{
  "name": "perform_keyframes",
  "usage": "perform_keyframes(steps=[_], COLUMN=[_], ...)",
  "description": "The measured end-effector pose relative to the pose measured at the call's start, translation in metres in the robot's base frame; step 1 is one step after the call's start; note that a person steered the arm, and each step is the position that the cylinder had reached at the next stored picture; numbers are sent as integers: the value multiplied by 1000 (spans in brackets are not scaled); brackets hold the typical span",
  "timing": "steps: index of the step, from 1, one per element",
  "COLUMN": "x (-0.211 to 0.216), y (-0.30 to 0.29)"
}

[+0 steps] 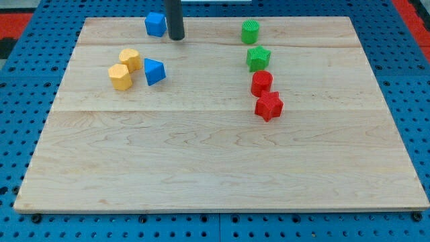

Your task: Arrange the blue and yellow blocks in a vertical line

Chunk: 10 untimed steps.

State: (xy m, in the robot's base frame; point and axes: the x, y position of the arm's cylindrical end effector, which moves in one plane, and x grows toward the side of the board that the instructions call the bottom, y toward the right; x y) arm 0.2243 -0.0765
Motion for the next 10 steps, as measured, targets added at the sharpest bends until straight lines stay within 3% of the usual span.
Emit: perform_keyframes(steps=[1,3,4,6,7,8,10], x=[-31,-29,-8,-32,-6,16,15], y=[-14,-75,-69,-107,-114,-97,-50])
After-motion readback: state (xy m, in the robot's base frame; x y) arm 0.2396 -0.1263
